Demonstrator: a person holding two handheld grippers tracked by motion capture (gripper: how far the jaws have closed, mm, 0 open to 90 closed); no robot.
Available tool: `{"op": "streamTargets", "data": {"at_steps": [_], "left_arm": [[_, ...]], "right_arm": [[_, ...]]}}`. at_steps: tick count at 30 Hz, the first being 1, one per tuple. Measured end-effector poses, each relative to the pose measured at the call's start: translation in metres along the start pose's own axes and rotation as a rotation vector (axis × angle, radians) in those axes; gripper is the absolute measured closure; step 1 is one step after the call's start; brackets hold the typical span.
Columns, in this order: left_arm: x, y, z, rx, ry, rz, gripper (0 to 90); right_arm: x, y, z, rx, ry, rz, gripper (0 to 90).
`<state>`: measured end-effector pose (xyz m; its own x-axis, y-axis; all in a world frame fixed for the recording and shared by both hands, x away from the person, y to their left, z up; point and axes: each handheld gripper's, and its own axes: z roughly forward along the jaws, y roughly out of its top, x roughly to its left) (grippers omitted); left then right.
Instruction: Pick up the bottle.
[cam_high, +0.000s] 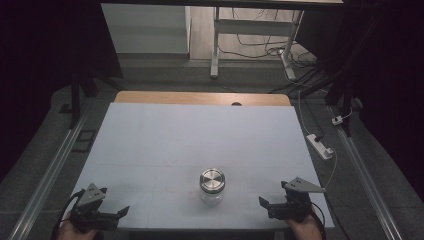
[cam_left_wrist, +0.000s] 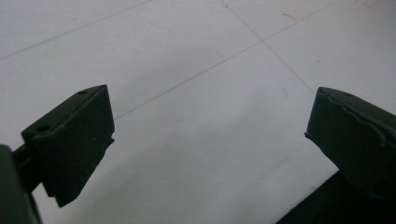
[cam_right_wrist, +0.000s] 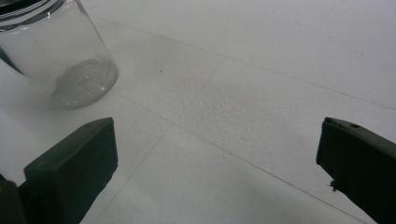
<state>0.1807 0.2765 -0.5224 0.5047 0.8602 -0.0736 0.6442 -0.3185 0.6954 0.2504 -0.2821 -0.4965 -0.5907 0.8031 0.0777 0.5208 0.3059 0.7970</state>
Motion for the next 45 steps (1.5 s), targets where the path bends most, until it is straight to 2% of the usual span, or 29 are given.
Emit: {"op": "streamTargets", "data": {"at_steps": [4, 10, 20, 26, 30, 33, 38, 43, 44, 45], "left_arm": [[0.002, 0.0, 0.0, 0.001, -0.034, -0.026, 1.7], [0.002, 0.001, 0.002, 0.015, -0.063, -0.028, 1.7], [0.003, 0.0, 0.001, 0.006, -0.07, -0.035, 1.6], [-0.001, 0.001, 0.002, 0.017, -0.051, -0.009, 0.3], [0.0, 0.001, 0.002, 0.02, -0.054, -0.013, 0.0], [0.001, 0.001, 0.003, 0.024, -0.068, -0.019, 0.0], [0.002, 0.001, 0.003, 0.024, -0.08, -0.028, 0.0], [0.002, 0.001, 0.001, 0.008, -0.103, -0.01, 0.0], [0.003, 0.0, 0.0, -0.009, -0.126, -0.006, 0.0], [0.003, 0.0, 0.0, -0.009, -0.126, -0.006, 0.0]], "right_arm": [[-0.001, 0.0, 0.0, -0.005, 0.012, 0.004, 0.0], [-0.001, 0.0, 0.0, -0.003, 0.036, -0.003, 0.0], [0.002, 0.0, 0.001, 0.01, 0.045, -0.044, 0.0], [0.002, 0.001, 0.001, 0.015, 0.05, -0.047, 0.0], [0.004, 0.001, 0.002, 0.019, 0.047, -0.058, 0.0], [0.005, 0.002, 0.003, 0.031, 0.054, -0.063, 0.0], [0.009, 0.006, 0.001, 0.012, 0.063, -0.076, 0.0], [0.011, 0.006, 0.003, 0.009, 0.073, -0.092, 0.0], [0.012, 0.006, 0.004, 0.01, 0.076, -0.102, 0.0], [0.013, 0.007, 0.004, 0.01, 0.075, -0.107, 0.0]]}}
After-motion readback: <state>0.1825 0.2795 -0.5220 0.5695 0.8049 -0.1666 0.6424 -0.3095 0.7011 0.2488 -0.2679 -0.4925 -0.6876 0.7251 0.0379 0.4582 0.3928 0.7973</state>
